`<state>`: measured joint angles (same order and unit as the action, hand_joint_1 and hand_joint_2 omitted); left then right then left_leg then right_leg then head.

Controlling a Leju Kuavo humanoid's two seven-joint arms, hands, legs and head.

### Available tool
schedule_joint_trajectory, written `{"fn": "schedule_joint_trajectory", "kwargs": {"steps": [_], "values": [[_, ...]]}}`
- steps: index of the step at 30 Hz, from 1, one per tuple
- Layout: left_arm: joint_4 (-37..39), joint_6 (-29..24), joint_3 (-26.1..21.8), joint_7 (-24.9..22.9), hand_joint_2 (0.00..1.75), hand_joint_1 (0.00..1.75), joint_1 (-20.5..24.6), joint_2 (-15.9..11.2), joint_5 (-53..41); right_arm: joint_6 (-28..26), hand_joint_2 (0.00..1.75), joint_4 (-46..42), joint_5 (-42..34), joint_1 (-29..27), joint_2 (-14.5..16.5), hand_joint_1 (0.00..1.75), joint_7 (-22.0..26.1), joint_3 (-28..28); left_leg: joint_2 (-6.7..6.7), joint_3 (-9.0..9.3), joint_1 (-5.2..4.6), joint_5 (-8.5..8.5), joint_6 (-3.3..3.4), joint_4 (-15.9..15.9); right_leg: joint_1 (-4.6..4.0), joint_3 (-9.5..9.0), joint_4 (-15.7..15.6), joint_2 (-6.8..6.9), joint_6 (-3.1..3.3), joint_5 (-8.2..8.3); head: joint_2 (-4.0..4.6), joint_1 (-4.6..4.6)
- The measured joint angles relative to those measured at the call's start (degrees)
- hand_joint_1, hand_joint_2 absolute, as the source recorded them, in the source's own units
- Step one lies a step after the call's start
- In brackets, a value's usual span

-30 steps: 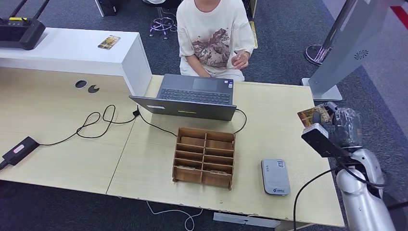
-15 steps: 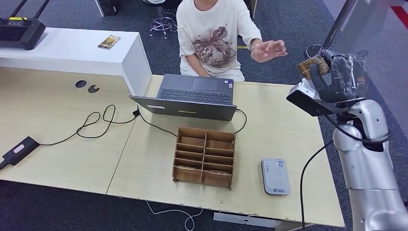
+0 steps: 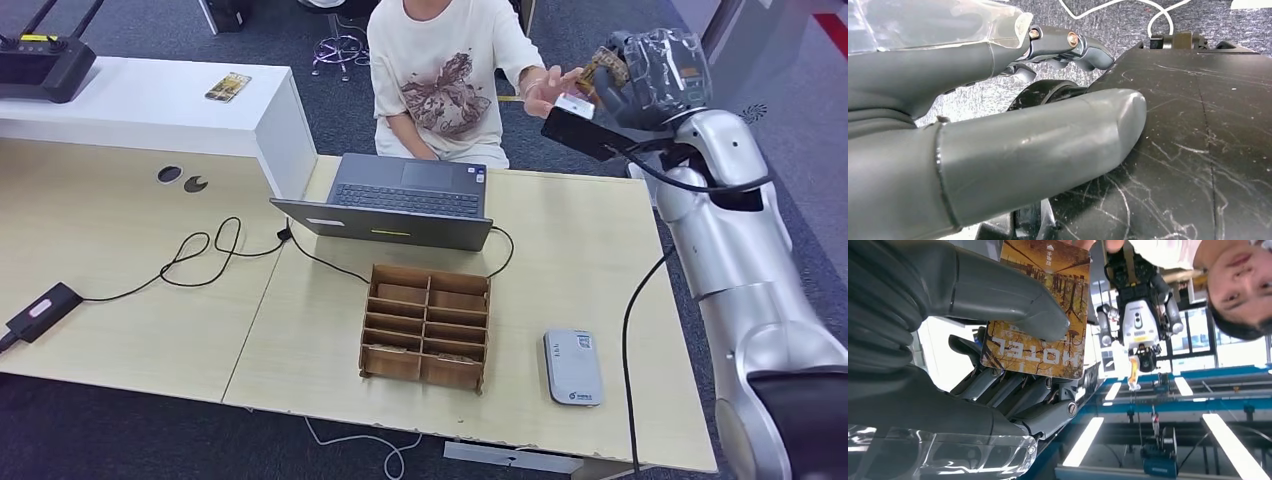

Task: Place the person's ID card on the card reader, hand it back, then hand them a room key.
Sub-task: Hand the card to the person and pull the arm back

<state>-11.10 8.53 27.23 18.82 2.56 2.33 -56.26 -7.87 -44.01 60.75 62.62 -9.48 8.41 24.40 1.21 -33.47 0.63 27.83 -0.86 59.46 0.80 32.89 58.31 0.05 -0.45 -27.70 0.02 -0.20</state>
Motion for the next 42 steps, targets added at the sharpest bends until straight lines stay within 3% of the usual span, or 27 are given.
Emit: {"fn": "schedule_joint_trajectory", "kwargs": {"steps": [8, 22, 23, 24, 26, 27, 28, 36, 42], "values": [[0.0, 0.6, 0.4, 0.0, 0.0, 0.0, 0.3, -0.1, 0.0, 1.9, 1.75, 11.7, 1.7, 5.8, 4.2, 1.75, -2.6, 2.1, 0.02, 0.01, 0.0, 0.0, 0.0, 0.0, 0.0, 0.0, 0.0, 0.0, 0.0, 0.0, 0.0, 0.0], [0.0, 1.3, 1.5, 0.0, 0.0, 0.0, 0.7, -0.2, 0.0, 5.0, 1.75, 20.8, 3.2, 8.2, 7.7, 1.75, -8.6, 3.1, 0.02, 0.01, 0.0, 0.0, 0.0, 0.0, 0.0, 0.0, 0.0, 0.0, 0.0, 0.0, 0.0, 0.0], [0.0, 1.4, 1.6, 0.0, 0.0, 0.0, 0.7, -0.2, 0.0, 5.0, 1.75, 21.1, 3.3, 8.2, 7.8, 1.64, -8.8, 3.1, 0.02, 0.01, 0.0, 0.0, 0.0, 0.0, 0.0, 0.0, 0.0, 0.0, 0.0, 0.0, 0.0, 0.0], [0.0, 1.5, 1.6, 0.0, 0.0, 0.0, 0.7, -0.2, 0.0, 5.0, 1.75, 21.4, 3.3, 8.2, 7.9, 1.29, -8.9, 3.1, 0.02, 0.01, 0.0, 0.0, 0.0, 0.0, 0.0, 0.0, 0.0, 0.0, 0.0, 0.0, 0.0, 0.01], [0.0, 1.5, 1.6, 0.0, 0.0, 0.0, 0.8, -0.2, 0.0, 5.0, 1.75, 21.9, 3.4, 8.2, 8.1, 0.41, -9.1, 3.1, 0.01, 0.01, 0.0, 0.0, 0.0, 0.0, 0.0, 0.0, 0.0, 0.0, 0.0, 0.0, 0.0, 0.01], [0.0, 1.5, 1.7, 0.0, 0.0, 0.0, 0.8, -0.3, 0.0, 5.0, 1.75, 22.1, 3.4, 8.2, 8.2, 0.09, -9.2, 3.1, 0.01, 0.01, 0.0, 0.0, 0.0, 0.0, 0.0, 0.0, 0.0, 0.0, 0.0, 0.0, 0.0, 0.01], [0.0, 1.5, 1.7, 0.0, 0.0, 0.0, 0.8, -0.3, 0.0, 4.9, 1.75, 22.3, 3.4, 8.2, 8.2, 0.0, -9.3, 3.1, 0.01, 0.01, 0.0, 0.0, 0.0, 0.0, 0.0, 0.0, 0.0, 0.0, 0.0, 0.0, 0.0, 0.01], [0.0, 1.6, 1.8, 0.1, 0.0, 0.0, 0.8, -0.3, 0.0, 3.4, 1.75, 23.0, 2.8, 8.2, 8.5, 0.0, -9.0, 3.0, 0.01, 0.02, 0.0, -0.01, -0.01, 0.0, 0.0, 0.0, 0.0, 0.0, -0.01, 0.01, 0.0, 0.01], [0.0, 1.5, 1.8, 0.1, 0.0, 0.0, 0.8, -0.3, 0.0, 1.7, 1.75, 22.3, -2.7, 8.1, 9.0, 0.0, -4.0, -0.3, 0.01, 0.01, 0.0, 0.0, -0.01, 0.0, 0.0, 0.0, 0.0, -0.01, -0.01, 0.01, 0.0, 0.01]]}}
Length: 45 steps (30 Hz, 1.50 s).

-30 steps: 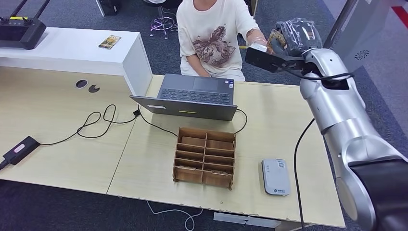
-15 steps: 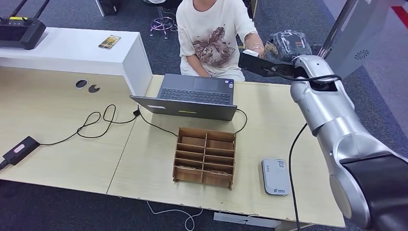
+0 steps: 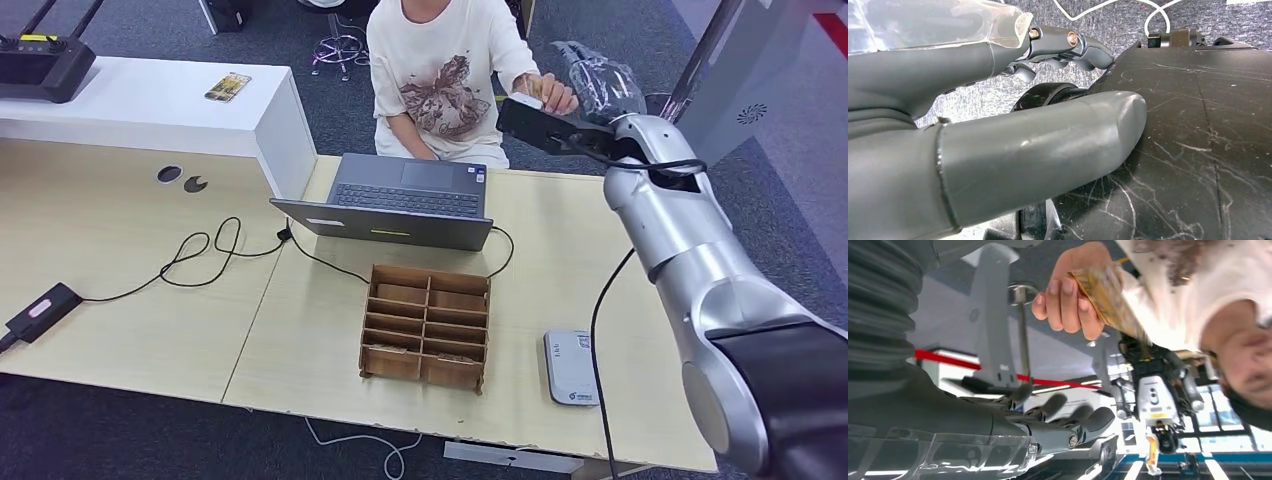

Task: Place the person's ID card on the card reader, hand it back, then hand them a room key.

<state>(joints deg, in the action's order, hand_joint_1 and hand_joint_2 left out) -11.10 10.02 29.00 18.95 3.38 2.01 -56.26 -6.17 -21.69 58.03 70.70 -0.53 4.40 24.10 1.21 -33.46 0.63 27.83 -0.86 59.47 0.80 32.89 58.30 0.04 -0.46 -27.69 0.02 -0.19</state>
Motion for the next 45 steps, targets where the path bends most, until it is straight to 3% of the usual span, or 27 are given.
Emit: {"fn": "schedule_joint_trajectory", "kwargs": {"steps": [6, 12, 18, 26, 31, 37, 41, 45], "values": [[0.0, -0.1, 0.0, -0.1, 0.0, 0.0, 0.0, 0.0, 0.0, 0.4, 1.75, -3.1, -8.5, -0.4, 1.0, 0.0, 6.6, -6.2, 0.01, 0.0, 0.0, 0.0, 0.0, 0.0, 0.0, 0.0, 0.0, 0.01, 0.0, 0.0, 0.0, -0.01], [0.0, -1.0, 0.0, -0.4, 0.0, 0.0, -0.2, 0.0, 0.0, 7.1, 1.75, -9.2, -24.0, -3.2, 1.0, 0.0, 14.2, -12.8, 0.0, 0.02, 0.0, 0.0, 0.0, 0.0, 0.0, 0.0, 0.0, 0.01, 0.0, 0.0, 0.0, -0.01], [0.0, -2.3, 0.0, -1.6, 0.0, 0.0, -0.5, 0.3, 0.0, 11.4, 1.75, -19.2, -43.3, -12.3, -1.5, 0.0, 15.1, -14.3, 0.0, 0.01, 0.0, 0.01, 0.01, 0.0, 0.0, -0.01, -0.1, 0.01, -0.01, 0.0, 0.0, 0.0], [0.0, -3.1, -0.1, -2.4, 0.0, 0.0, -0.8, 0.5, 0.1, 9.8, 1.75, -36.5, -61.5, -28.7, -6.4, 0.0, 15.9, -14.1, -0.01, 0.0, 0.0, 0.07, 0.04, 0.0, 0.0, 0.02, -0.1, 0.01, -0.01, -0.01, 0.0, -0.04], [0.0, -3.6, -0.1, -2.9, 0.0, 0.0, -1.0, 0.6, 0.4, 6.6, 1.75, -45.4, -66.6, -37.0, -9.8, 0.0, 17.0, -14.4, -0.01, 0.0, 0.0, 0.08, 0.04, 0.0, -0.01, 0.03, -0.1, 0.01, -0.02, -0.03, 0.0, -0.06], [0.0, -4.1, -0.1, -3.5, 0.0, 0.0, -1.0, 0.8, 0.4, 7.6, 1.75, -54.1, -74.2, -48.3, -11.8, 0.0, 19.7, -15.1, -0.02, -0.01, 0.0, 0.11, 0.03, 0.0, -0.01, 0.03, -0.1, 0.01, -0.03, -0.04, 0.0, -0.05], [0.0, -4.3, -0.1, -3.6, 0.0, 0.0, -1.0, 0.8, 0.4, 2.1, 1.75, -59.0, -71.9, -56.8, -11.6, 0.0, 25.4, -14.8, 0.01, -0.03, 0.01, 0.12, 0.03, 0.0, -0.02, 0.03, -0.1, 0.05, -0.02, -0.07, 0.0, -0.05], [0.0, -4.6, -0.1, -4.0, 0.0, 0.0, -1.1, 0.9, 0.4, -8.6, 1.75, -63.9, -62.5, -65.0, -10.6, 0.0, 29.0, -13.7, -0.01, -0.03, 0.02, 0.16, -0.01, -0.1, -0.02, 0.04, -0.1, 0.03, 0.02, -0.11, 0.0, -0.07]]}}
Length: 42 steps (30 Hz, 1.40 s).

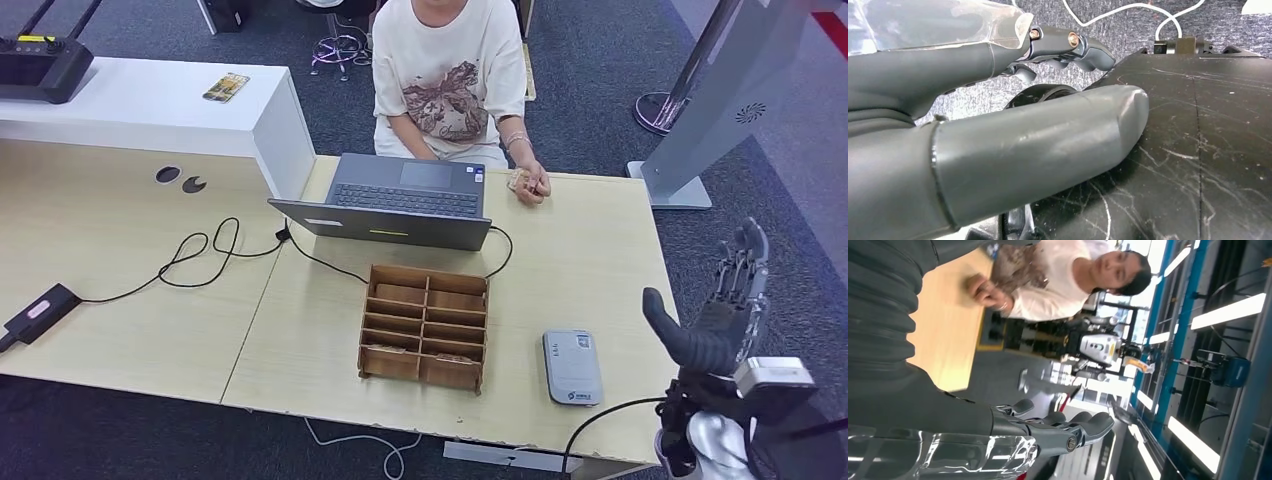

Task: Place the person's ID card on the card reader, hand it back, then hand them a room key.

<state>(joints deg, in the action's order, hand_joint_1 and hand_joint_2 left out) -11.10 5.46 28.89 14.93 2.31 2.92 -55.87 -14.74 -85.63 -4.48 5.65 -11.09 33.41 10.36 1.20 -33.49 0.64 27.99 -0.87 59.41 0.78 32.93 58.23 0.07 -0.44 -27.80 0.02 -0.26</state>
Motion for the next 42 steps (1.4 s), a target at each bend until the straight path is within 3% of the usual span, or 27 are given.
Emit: {"fn": "schedule_joint_trajectory", "kwargs": {"steps": [4, 15, 20, 25, 28, 35, 42], "values": [[0.0, -0.2, 0.0, -0.3, 0.0, 0.0, -0.1, 0.1, 0.0, -5.9, 1.75, -3.5, 6.0, -5.9, 1.0, 0.0, 0.3, 1.1, -0.05, 0.0, 0.0, 0.01, -0.01, 0.0, 0.0, 0.01, 0.0, -0.03, 0.0, -0.01, 0.0, 0.01], [0.0, -0.3, 0.0, -0.3, 0.0, 0.0, -0.1, 0.1, 0.0, -6.8, 1.75, -6.6, 7.6, -9.2, 1.7, 0.0, -0.5, 1.7, -0.12, 0.04, -0.01, -0.01, -0.01, 0.0, 0.02, -0.01, 0.0, -0.06, -0.01, 0.02, 0.0, 0.02], [0.0, -0.5, 0.0, -0.5, 0.0, 0.0, -0.2, 0.1, 0.0, -8.8, 1.75, -7.2, 20.3, -13.7, 2.7, 0.0, -9.7, 1.8, -0.06, 0.0, 0.0, 0.02, -0.02, 0.0, 0.01, 0.0, 0.0, -0.03, 0.01, -0.01, 0.0, 0.01], [0.0, -0.5, 0.0, -1.1, 0.0, 0.0, -0.2, 0.4, 0.0, -10.0, 1.75, -5.8, 44.3, -15.8, 4.1, 0.0, -23.5, 2.4, -0.16, 0.01, 0.0, 0.05, -0.03, 0.0, 0.0, 0.03, 0.0, -0.1, 0.02, -0.02, 0.0, 0.01], [0.0, -0.5, 0.0, -1.5, 0.0, 0.0, -0.2, 0.5, 0.0, -11.7, 1.75, -4.3, 53.6, -15.7, 5.2, 0.0, -28.0, 3.4, -0.16, 0.01, 0.0, 0.04, -0.03, 0.0, 0.0, 0.02, 0.0, -0.1, 0.02, -0.02, 0.0, 0.02], [0.0, -0.5, 0.0, -1.6, 0.0, 0.0, -0.2, 0.5, 0.0, -11.4, 1.75, -2.2, 70.4, -14.8, 6.8, 0.0, -38.4, 5.0, -0.16, 0.02, 0.0, 0.02, -0.04, 0.0, 0.01, 0.0, 0.0, -0.1, 0.01, 0.0, 0.0, 0.02], [0.0, -0.3, 0.0, -1.9, 0.0, 0.0, -0.2, 0.5, 0.0, -8.7, 1.75, -3.0, 75.1, -14.4, 7.0, 0.0, -40.7, 6.4, -0.16, 0.02, 0.0, 0.03, -0.04, 0.0, 0.01, 0.01, 0.0, -0.1, 0.01, -0.01, 0.0, 0.02]]}}
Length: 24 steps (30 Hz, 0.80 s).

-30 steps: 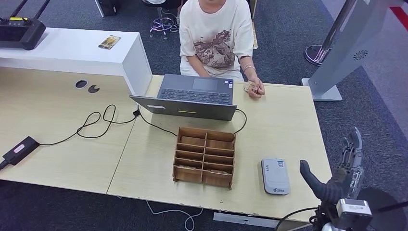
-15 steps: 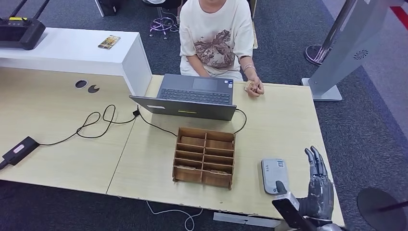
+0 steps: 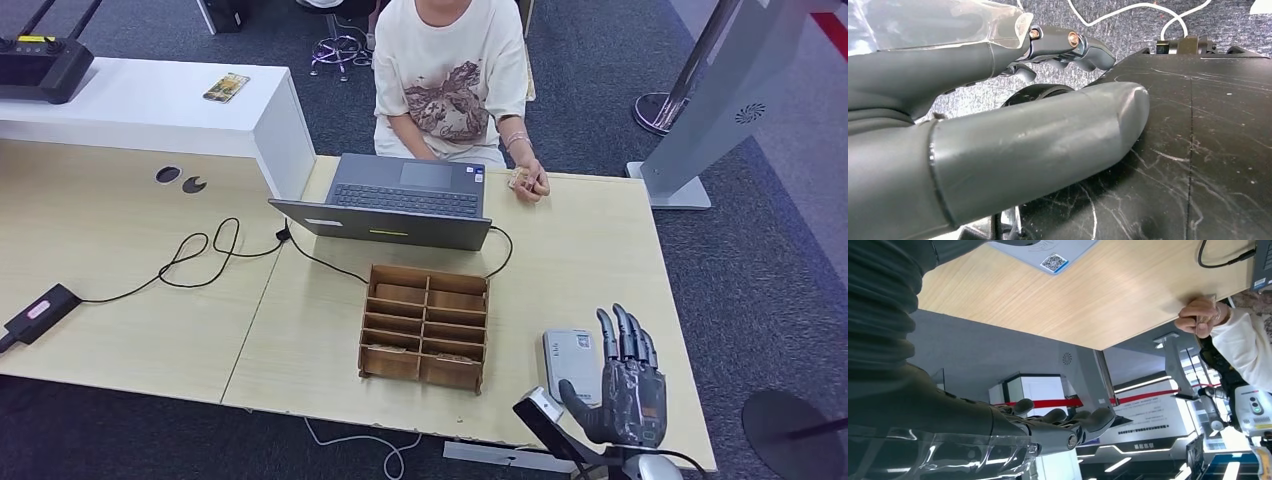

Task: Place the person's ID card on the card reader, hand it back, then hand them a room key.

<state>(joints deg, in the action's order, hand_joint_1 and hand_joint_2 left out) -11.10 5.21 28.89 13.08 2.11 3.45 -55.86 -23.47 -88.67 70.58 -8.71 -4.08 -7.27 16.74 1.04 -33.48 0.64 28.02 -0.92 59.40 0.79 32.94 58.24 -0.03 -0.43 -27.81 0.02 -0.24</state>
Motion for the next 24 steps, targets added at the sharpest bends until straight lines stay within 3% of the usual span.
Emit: {"fn": "schedule_joint_trajectory", "kwargs": {"steps": [10, 13, 18, 24], "values": [[0.0, 0.0, 0.0, 0.4, 0.0, 0.0, 0.0, 0.0, 0.0, 3.5, 1.75, -3.4, 0.0, 0.1, 0.0, 0.0, 0.0, 4.8, -0.01, 0.0, 0.01, 0.0, 0.0, 0.0, -0.01, 0.0, 0.0, 0.0, 0.0, 0.0, 0.0, -0.01], [0.0, 0.0, 0.0, 0.5, 0.0, 0.0, 0.0, 0.0, 0.0, 6.1, 1.75, -4.4, -5.0, -0.2, -0.1, 0.0, 1.8, 6.3, -0.01, 0.0, 0.0, 0.0, 0.0, 0.0, 0.0, 0.0, 0.0, 0.0, 0.0, 0.0, 0.0, 0.0], [0.0, -0.1, 0.1, 0.7, 0.0, 0.0, 0.0, -0.1, 0.0, 11.8, 1.75, -5.6, -20.0, -0.5, -1.4, 0.0, 8.1, 8.8, 0.0, -0.01, 0.0, 0.0, 0.0, 0.0, 0.0, 0.01, 0.0, 0.0, 0.0, 0.0, 0.0, 0.0], [0.0, -0.1, 0.2, 0.9, 0.0, 0.0, 0.0, -0.1, 0.0, 12.5, 1.75, -6.2, -22.0, -0.7, -2.5, 0.0, 8.5, 10.3, -0.01, -0.01, 0.0, 0.0, 0.0, 0.0, 0.0, 0.01, 0.0, 0.0, 0.0, 0.0, 0.0, 0.0]]}}
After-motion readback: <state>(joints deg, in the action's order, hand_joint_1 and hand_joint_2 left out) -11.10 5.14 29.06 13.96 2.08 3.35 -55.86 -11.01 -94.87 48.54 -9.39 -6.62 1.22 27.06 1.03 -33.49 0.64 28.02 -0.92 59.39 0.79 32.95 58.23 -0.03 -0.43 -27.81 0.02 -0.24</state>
